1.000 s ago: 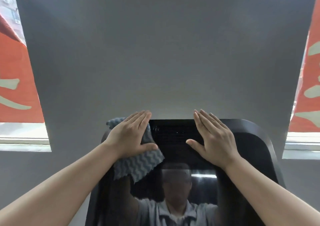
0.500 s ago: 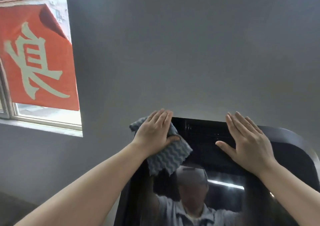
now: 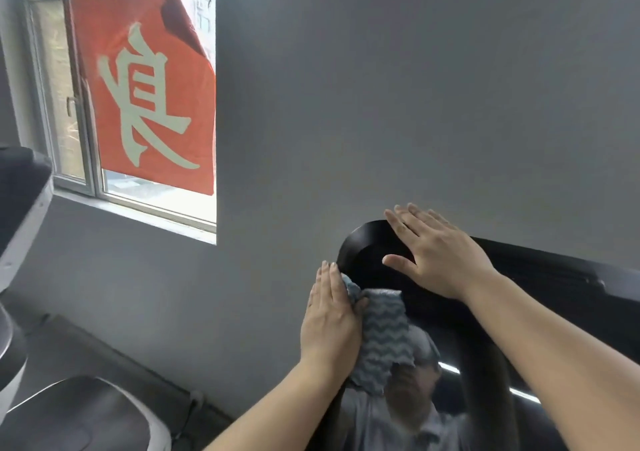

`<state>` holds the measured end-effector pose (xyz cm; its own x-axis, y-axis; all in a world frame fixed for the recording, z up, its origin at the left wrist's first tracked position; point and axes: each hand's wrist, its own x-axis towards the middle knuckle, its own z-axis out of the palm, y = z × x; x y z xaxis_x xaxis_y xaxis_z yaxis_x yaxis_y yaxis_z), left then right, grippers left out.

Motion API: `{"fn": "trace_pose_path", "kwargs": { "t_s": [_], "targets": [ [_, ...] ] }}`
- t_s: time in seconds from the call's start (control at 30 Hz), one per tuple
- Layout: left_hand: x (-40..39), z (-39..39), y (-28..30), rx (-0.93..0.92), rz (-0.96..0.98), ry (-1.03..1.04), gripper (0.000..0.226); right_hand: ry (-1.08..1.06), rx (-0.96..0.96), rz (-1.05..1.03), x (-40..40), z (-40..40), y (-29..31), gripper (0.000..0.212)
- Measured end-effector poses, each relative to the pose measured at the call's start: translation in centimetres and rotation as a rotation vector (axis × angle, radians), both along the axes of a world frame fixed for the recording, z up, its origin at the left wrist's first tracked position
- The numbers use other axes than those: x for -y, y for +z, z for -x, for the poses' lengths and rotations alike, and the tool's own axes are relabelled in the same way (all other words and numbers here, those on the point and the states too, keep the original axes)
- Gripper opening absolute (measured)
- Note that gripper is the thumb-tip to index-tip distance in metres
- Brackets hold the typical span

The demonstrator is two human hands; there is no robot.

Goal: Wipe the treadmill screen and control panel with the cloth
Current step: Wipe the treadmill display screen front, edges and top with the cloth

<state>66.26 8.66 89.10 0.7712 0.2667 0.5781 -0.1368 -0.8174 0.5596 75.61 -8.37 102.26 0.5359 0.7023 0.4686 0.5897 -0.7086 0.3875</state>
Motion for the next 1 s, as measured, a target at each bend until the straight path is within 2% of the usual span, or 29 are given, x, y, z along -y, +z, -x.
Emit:
{"fn": "trace_pose_path", "kwargs": {
  "t_s": [0.1,0.17,0.23,0.3,0.4,0.47,0.53,0.6,0.7,0.77,0.83,1.0],
  "targets": [
    [-0.3,-2.3,2.9,-0.078,-0.101,0.013,0.091,0.043,0.001,-0.019,0.0,0.0,-0.2,0.093],
    [-0.5,-5.2,6.2,-0.068,-0.31,-0.006,0.085,0.033,-0.013,-0.041,-0.1,0.1,-0.2,0.095],
    [-0.7,-7.3,9.1,-0.04,-0.504,-0.124,0.079,0.019,-0.018,-0.062,-0.2,0.0,-0.2,0.098],
    [-1.1,-8.0,9.7,0.02,-0.568,-0.156,0.073,0.019,-0.02,-0.076,-0.4,0.0,-0.1,0.098],
    [-1.0,-5.7,5.4,0.096,-0.317,-0.114,0.07,0.004,-0.035,-0.071,-0.3,0.0,-0.1,0.095],
    [-0.3,-2.6,1.6,0.075,-0.098,-0.085,0.068,0.0,-0.049,-0.071,-0.3,0.0,-0.2,0.095],
    [0.0,-0.5,-0.3,0.025,0.01,-0.067,0.069,-0.005,-0.054,-0.062,-0.4,0.1,-0.2,0.096],
    [0.0,-1.5,0.9,-0.008,-0.017,-0.042,0.071,-0.005,-0.045,-0.068,-0.3,0.1,-0.2,0.096],
    [-0.4,-5.3,5.2,0.029,-0.142,-0.055,0.073,0.014,-0.031,-0.054,-0.4,0.2,-0.1,0.094],
    [-0.7,-6.6,6.0,0.04,-0.177,-0.067,0.076,0.013,-0.023,-0.046,-0.3,0.1,-0.1,0.094],
    [-0.7,-6.1,4.8,0.056,-0.173,-0.08,0.076,0.009,-0.013,-0.039,-0.2,0.1,-0.3,0.095],
    [-0.2,-0.2,-2.1,0.087,0.028,-0.092,0.067,-0.033,-0.038,-0.085,-0.5,1.3,-0.4,0.088]
  ]
}}
